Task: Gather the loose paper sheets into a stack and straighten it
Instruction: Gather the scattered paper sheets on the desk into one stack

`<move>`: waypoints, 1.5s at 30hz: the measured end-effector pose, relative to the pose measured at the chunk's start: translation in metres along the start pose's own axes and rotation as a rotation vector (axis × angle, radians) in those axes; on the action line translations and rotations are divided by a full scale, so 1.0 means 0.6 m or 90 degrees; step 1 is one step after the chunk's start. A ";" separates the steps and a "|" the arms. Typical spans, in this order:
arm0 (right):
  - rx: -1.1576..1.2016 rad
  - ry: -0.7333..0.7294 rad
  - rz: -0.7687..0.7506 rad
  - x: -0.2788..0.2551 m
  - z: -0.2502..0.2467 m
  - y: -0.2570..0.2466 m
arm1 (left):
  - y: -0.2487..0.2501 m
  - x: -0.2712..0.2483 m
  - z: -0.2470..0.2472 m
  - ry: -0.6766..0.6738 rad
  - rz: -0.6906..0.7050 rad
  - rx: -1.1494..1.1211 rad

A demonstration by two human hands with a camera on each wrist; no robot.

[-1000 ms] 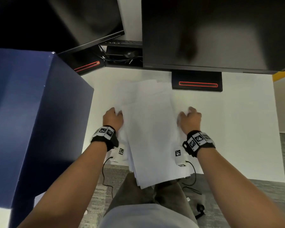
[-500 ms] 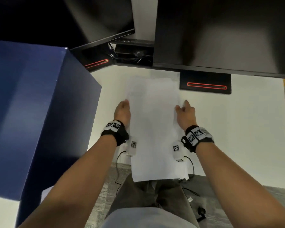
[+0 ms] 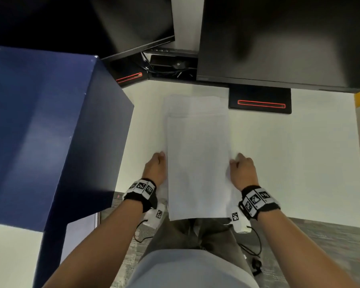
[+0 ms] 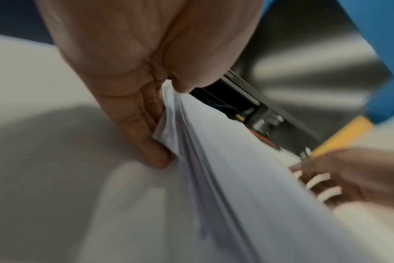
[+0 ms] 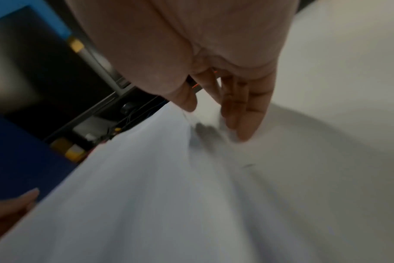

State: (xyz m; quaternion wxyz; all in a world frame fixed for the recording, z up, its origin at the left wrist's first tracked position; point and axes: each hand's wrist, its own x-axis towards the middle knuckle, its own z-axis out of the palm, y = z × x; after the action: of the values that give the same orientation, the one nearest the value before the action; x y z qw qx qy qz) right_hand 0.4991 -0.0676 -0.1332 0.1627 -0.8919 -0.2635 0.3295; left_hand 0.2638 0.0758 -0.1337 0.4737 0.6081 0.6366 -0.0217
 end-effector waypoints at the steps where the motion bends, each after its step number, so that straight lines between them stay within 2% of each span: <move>1: -0.029 0.012 0.004 -0.007 -0.003 0.013 | -0.010 -0.008 -0.003 0.001 0.020 0.048; 4: -0.178 -0.023 -0.029 -0.036 0.004 0.029 | -0.031 -0.030 0.007 0.000 0.055 0.172; 6: -0.205 -0.048 -0.046 -0.052 0.016 0.020 | -0.038 -0.033 0.022 0.002 0.058 0.165; 9: -0.125 -0.054 -0.029 -0.061 0.018 0.009 | -0.032 -0.039 0.028 0.015 0.045 0.129; 13: -0.028 0.033 -0.008 -0.059 0.003 0.016 | -0.021 -0.044 0.011 0.083 0.009 0.089; 16: 0.029 -0.013 0.028 -0.049 0.000 0.005 | -0.009 -0.033 0.014 0.092 0.031 0.096; 20: -0.029 -0.016 0.039 -0.031 0.004 -0.017 | 0.013 -0.018 0.019 0.119 0.017 0.104; 22: -0.054 -0.039 0.071 -0.027 0.009 -0.026 | 0.013 -0.017 0.020 0.108 0.000 0.111; 28: 0.031 -0.158 0.164 -0.023 0.007 -0.030 | 0.000 -0.024 0.025 0.064 -0.031 0.164; 30: 0.000 -0.107 0.162 -0.001 -0.015 -0.028 | 0.003 -0.007 0.006 0.093 -0.051 0.155; 33: 0.047 -0.007 0.142 0.052 -0.059 -0.043 | 0.038 0.037 -0.034 0.190 -0.091 0.032; 36: 0.050 0.003 0.136 0.097 -0.081 -0.073 | 0.086 0.078 -0.056 0.221 -0.094 -0.038; 41: -0.005 -0.066 0.137 0.116 -0.039 -0.137 | 0.147 0.085 -0.007 0.128 -0.048 -0.030; 45: 0.075 -0.119 0.157 0.125 -0.022 -0.157 | 0.160 0.081 0.017 0.070 -0.025 -0.030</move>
State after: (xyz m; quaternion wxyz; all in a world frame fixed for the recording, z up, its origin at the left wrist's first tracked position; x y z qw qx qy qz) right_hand 0.5225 0.0504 -0.1174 0.1480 -0.8717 -0.1459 0.4437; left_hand 0.3553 0.1311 -0.1171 0.4518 0.5847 0.6736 0.0175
